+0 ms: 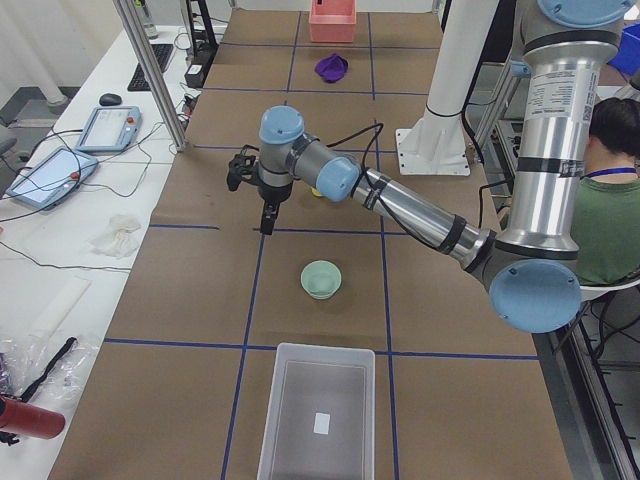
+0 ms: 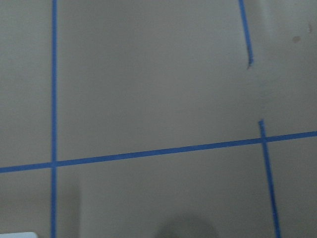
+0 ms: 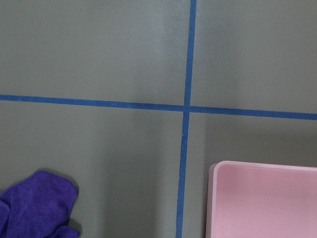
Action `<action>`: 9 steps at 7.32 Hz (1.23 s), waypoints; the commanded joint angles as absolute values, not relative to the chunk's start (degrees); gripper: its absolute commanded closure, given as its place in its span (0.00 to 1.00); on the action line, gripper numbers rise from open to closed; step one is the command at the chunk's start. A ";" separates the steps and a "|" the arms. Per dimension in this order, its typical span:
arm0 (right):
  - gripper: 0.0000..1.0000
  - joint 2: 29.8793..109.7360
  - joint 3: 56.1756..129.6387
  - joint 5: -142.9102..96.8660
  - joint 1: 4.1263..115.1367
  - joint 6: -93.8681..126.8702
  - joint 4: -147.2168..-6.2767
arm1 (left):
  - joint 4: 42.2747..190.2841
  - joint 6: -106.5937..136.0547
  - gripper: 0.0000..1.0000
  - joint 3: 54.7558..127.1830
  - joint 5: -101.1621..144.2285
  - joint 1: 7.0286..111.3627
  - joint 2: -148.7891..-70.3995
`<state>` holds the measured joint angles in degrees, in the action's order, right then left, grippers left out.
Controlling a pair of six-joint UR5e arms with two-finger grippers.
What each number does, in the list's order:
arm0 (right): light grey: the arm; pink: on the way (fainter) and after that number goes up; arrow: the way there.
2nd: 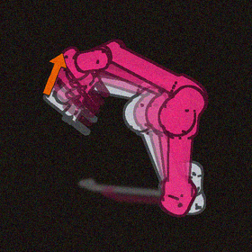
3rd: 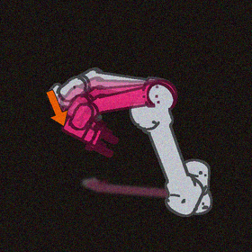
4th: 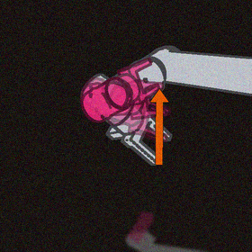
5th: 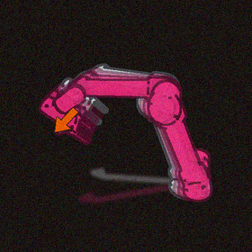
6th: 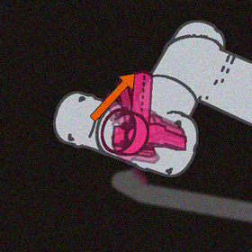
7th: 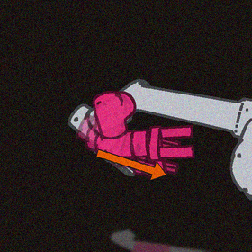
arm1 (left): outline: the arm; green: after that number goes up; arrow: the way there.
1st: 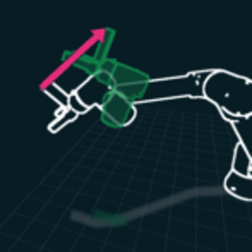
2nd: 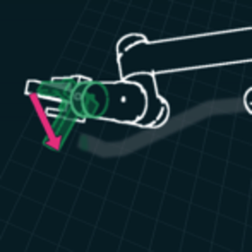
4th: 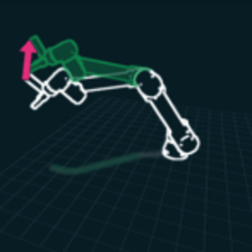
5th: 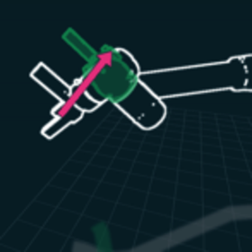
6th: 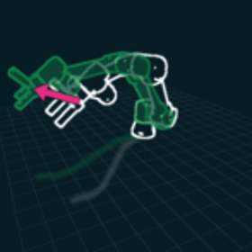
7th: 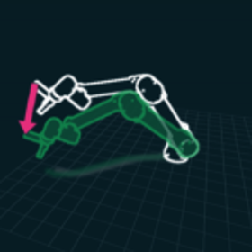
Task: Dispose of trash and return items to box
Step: 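Reach the left gripper down to the yellow cup and grasp it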
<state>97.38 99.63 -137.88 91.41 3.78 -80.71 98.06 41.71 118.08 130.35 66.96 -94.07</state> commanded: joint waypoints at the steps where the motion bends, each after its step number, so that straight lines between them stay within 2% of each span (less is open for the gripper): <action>1: 0.00 97.29 98.62 -138.42 91.32 3.95 -80.60 | 102.99 63.89 0.00 118.57 120.98 51.32 -98.85; 3: 0.00 97.03 98.53 -140.09 91.32 4.48 -80.59 | 104.06 73.87 0.02 114.89 112.36 40.83 -102.29; 9: 0.00 96.33 98.96 -140.01 90.97 6.86 -80.60 | 104.15 76.55 0.12 106.89 109.86 32.35 -107.30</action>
<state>96.41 98.90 -140.15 90.97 6.89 -80.59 104.10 76.57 108.83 109.90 33.44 -105.94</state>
